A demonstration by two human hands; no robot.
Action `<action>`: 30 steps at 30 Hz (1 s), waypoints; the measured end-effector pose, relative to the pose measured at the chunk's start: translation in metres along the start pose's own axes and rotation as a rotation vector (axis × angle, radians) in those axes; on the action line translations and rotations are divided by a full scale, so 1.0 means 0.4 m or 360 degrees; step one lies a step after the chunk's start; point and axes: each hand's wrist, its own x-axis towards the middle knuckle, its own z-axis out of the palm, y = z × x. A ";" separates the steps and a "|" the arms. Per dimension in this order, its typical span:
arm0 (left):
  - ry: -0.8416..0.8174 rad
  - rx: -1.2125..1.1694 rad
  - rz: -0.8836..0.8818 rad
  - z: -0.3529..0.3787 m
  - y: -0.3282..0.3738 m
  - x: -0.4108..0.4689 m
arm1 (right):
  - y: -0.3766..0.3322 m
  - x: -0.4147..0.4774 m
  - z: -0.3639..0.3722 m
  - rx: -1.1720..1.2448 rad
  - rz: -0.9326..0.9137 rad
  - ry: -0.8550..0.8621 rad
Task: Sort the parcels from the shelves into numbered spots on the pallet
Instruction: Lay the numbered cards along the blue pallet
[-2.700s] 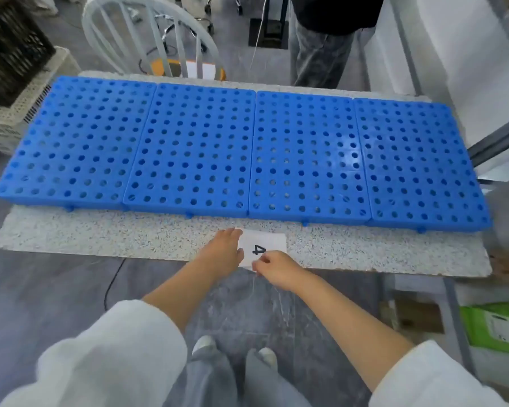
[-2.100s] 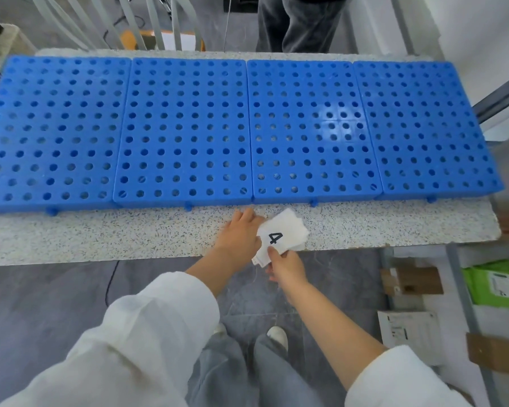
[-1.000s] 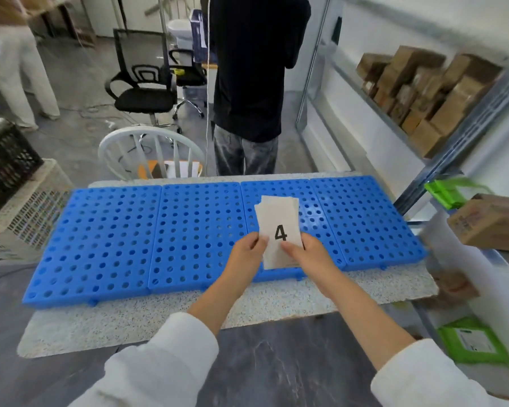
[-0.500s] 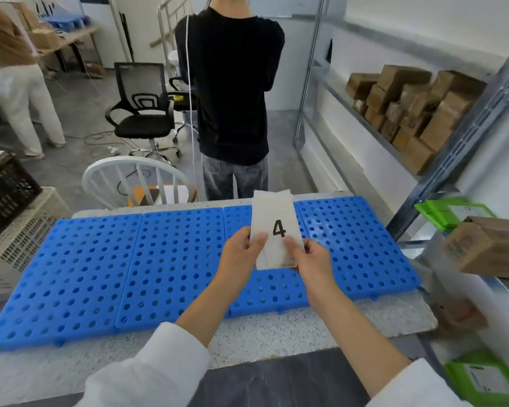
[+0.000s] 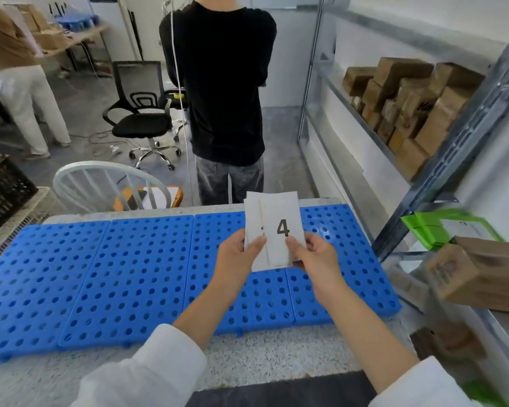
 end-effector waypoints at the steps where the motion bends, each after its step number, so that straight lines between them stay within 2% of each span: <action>1: 0.0008 0.0007 -0.0006 0.010 -0.004 0.004 | 0.010 0.016 -0.014 0.0033 0.0031 0.0033; 7: 0.0140 0.0150 -0.0033 0.050 -0.021 0.043 | 0.051 0.115 -0.045 0.0217 0.0248 0.0084; 13: 0.0079 0.0178 -0.0092 0.055 -0.035 0.056 | 0.078 0.148 -0.095 0.0236 0.0302 0.0058; 17: 0.0096 0.0141 -0.0124 0.063 -0.055 0.056 | 0.134 0.171 -0.156 0.0035 0.0469 0.0111; 30: -0.0060 -0.0126 -0.0263 0.094 -0.045 0.015 | 0.371 0.200 -0.320 -0.1011 0.0615 0.0285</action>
